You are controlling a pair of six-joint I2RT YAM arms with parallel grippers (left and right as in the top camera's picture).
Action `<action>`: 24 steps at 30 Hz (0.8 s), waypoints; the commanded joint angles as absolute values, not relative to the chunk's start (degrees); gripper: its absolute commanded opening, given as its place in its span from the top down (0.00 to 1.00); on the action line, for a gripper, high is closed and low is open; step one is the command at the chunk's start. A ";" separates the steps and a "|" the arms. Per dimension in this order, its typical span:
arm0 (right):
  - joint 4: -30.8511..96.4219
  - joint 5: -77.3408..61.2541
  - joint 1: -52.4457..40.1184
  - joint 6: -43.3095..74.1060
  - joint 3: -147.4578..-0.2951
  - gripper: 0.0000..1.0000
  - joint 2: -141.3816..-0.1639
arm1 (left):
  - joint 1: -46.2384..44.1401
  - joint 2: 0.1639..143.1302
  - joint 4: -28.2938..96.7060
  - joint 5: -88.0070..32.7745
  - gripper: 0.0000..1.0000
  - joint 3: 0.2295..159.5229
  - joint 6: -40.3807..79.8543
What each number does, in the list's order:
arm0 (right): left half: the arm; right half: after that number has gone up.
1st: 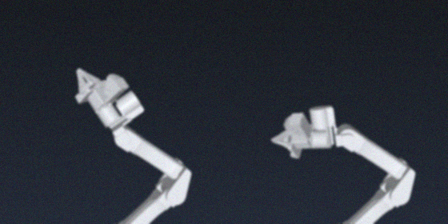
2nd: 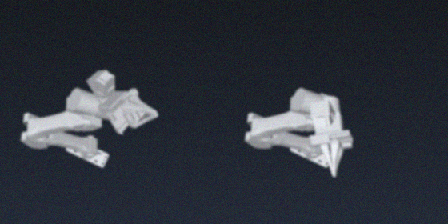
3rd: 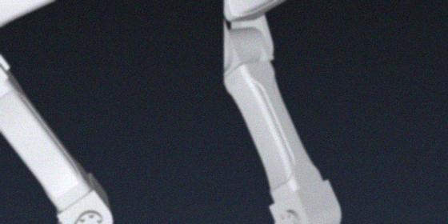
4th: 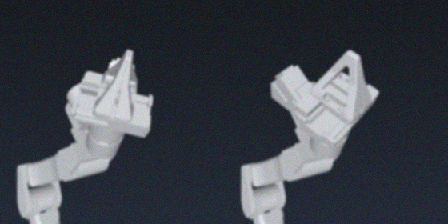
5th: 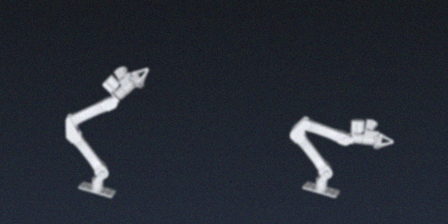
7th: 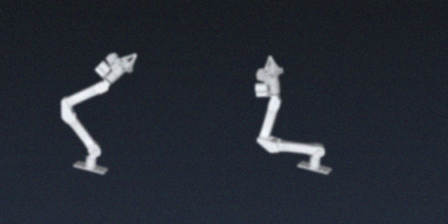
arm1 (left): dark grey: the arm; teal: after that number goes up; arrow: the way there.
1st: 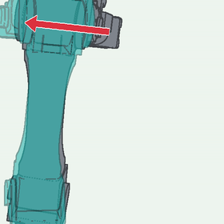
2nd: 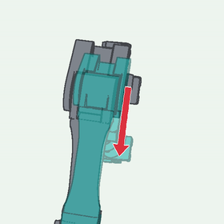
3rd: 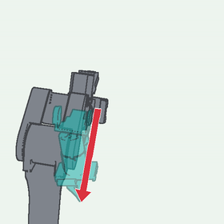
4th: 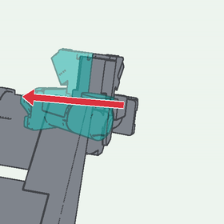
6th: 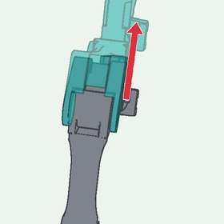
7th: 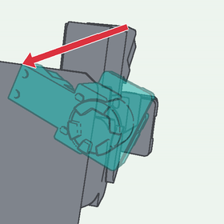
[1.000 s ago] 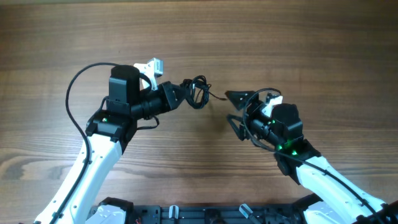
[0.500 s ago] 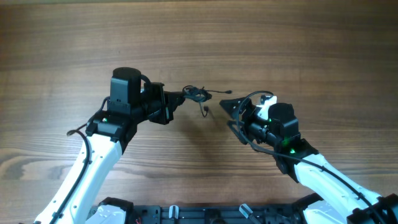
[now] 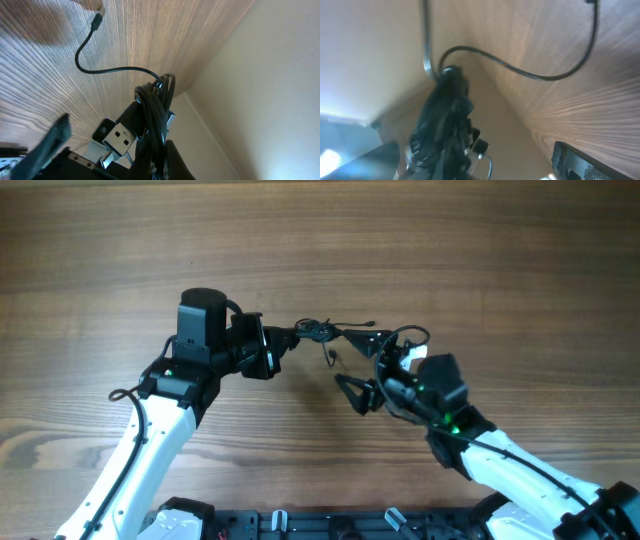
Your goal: Untangle cables
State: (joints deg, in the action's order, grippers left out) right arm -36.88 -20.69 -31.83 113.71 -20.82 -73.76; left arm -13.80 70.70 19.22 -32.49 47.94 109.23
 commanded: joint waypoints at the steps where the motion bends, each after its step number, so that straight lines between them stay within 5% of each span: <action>1: -39.66 -6.94 -34.76 118.72 -21.43 0.00 -78.15 | -13.76 70.17 18.63 -34.22 0.96 48.31 109.86; 5: -50.72 -3.22 -34.76 118.69 -22.59 0.00 -85.97 | -13.76 70.17 18.46 -37.87 0.96 48.31 110.02; 16: -51.55 -1.37 -33.32 118.41 -29.71 0.01 -95.15 | -13.69 70.17 18.48 -43.29 0.96 48.31 99.44; 20: -51.13 -14.37 -26.22 105.60 -29.65 0.00 -95.15 | -11.40 70.17 15.75 -39.27 0.96 48.31 93.23; 24: -50.89 -27.68 -21.85 104.64 -29.65 0.00 -95.15 | -7.92 70.17 11.29 -38.92 0.96 48.31 85.65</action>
